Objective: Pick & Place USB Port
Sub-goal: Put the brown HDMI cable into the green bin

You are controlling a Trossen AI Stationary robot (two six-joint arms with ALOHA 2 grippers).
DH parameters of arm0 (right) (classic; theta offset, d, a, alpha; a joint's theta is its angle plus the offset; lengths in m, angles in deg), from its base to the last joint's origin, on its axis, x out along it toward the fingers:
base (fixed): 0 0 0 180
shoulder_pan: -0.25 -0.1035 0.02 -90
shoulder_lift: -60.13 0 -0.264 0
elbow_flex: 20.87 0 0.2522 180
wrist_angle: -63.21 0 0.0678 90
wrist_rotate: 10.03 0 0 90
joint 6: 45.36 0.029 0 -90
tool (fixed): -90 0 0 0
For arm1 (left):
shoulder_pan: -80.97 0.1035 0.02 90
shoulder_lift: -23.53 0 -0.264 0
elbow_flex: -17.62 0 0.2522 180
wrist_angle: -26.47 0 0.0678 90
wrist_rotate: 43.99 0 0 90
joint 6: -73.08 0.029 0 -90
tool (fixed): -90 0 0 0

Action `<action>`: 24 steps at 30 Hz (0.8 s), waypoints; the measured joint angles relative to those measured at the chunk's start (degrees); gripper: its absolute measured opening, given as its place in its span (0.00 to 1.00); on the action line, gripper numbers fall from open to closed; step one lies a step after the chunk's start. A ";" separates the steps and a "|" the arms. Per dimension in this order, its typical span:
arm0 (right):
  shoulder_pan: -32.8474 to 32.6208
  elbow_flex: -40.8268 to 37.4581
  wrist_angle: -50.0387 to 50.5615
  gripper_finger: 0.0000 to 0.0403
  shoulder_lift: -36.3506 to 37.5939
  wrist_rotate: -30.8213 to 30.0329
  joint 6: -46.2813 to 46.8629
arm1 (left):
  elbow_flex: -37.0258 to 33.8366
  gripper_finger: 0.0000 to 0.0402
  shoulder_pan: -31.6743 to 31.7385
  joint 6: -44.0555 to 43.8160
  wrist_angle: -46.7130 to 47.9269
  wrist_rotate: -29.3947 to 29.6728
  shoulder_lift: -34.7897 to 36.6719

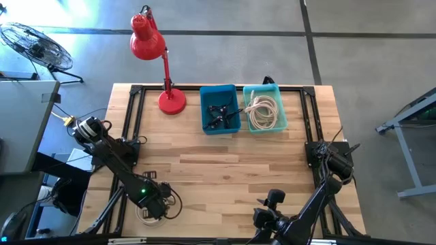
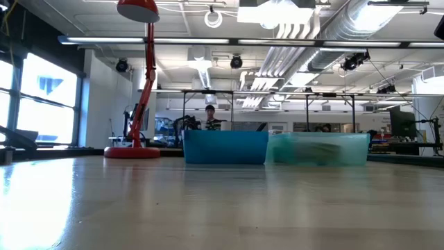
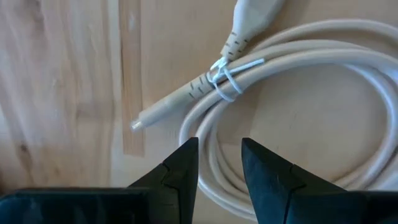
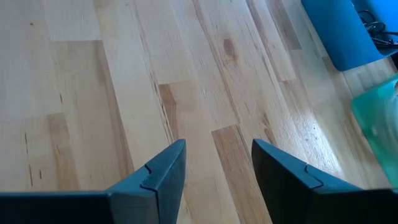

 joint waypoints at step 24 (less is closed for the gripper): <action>0.00 0.00 -0.42 0.44 0.00 0.31 0.00 | -12.43 0.29 -0.04 -9.60 -12.40 0.50 0.37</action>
